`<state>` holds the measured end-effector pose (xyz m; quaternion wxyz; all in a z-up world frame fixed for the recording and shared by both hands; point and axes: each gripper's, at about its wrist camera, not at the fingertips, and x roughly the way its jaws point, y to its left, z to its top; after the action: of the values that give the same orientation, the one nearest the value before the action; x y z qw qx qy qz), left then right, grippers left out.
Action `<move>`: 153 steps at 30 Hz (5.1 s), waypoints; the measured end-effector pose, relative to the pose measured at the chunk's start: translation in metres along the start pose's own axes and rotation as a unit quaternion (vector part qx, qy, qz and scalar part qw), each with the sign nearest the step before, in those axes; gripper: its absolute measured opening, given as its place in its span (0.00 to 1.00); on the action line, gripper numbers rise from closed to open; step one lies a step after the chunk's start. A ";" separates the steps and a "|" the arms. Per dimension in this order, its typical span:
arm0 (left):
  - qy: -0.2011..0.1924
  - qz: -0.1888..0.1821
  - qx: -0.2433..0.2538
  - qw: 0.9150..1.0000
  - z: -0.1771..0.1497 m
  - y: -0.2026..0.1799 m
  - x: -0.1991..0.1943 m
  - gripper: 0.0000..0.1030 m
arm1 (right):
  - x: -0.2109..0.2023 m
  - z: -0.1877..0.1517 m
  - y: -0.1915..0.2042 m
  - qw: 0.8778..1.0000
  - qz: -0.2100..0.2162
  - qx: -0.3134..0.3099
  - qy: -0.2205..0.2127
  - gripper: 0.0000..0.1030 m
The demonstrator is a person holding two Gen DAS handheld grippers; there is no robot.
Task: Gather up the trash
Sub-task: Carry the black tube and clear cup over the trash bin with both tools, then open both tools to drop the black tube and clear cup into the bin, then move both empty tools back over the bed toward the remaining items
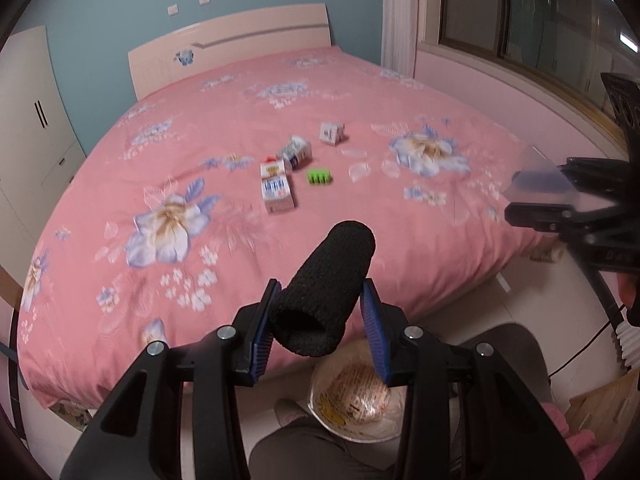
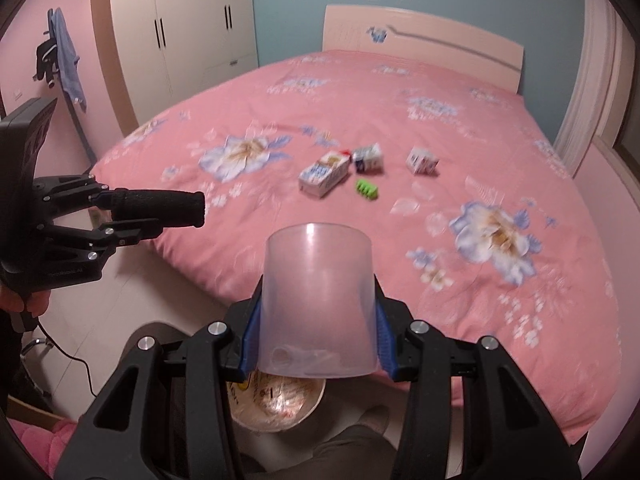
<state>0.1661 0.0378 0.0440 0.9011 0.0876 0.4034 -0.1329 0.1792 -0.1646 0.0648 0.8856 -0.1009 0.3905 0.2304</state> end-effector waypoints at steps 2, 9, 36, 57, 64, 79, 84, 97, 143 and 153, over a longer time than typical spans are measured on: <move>0.014 -0.002 0.002 1.000 -0.011 -0.001 0.010 0.42 | 0.011 -0.010 0.004 1.000 0.006 0.001 0.015 0.46; 0.063 -0.014 -0.002 0.998 -0.046 -0.007 0.048 0.42 | 0.052 -0.039 0.014 0.998 0.025 0.008 0.058 0.46; 0.255 -0.049 -0.032 0.965 -0.160 -0.027 0.211 0.42 | 0.225 -0.173 0.033 0.957 0.091 0.066 0.268 0.46; 0.370 -0.068 -0.103 0.921 -0.214 -0.030 0.315 0.42 | 0.359 -0.235 0.045 0.904 0.099 0.078 0.409 0.46; 0.396 -0.074 -0.123 0.907 -0.222 -0.026 0.334 0.44 | 0.379 -0.243 0.048 0.893 0.101 0.073 0.432 0.55; 0.402 -0.066 -0.130 0.904 -0.220 -0.027 0.332 0.60 | 0.374 -0.242 0.034 0.895 0.104 0.091 0.424 0.58; 0.399 -0.065 -0.127 0.906 -0.220 -0.030 0.327 0.60 | 0.358 -0.237 0.042 0.900 0.101 0.078 0.417 0.58; 0.337 -0.046 -0.098 0.935 -0.199 -0.025 0.253 0.60 | 0.278 -0.212 0.046 0.929 0.090 0.040 0.358 0.58; 0.006 0.089 -0.054 0.995 0.053 0.006 0.082 0.90 | 0.061 0.042 -0.054 1.000 -0.002 0.007 -0.016 0.78; 0.036 0.084 -0.071 0.993 0.079 0.024 0.136 0.90 | 0.102 0.071 -0.077 1.000 0.010 0.003 0.001 0.78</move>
<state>0.3165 0.0166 -0.0049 0.8977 0.0620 0.4354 -0.0247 0.3225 -0.1730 0.0368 0.8830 -0.0942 0.3934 0.2381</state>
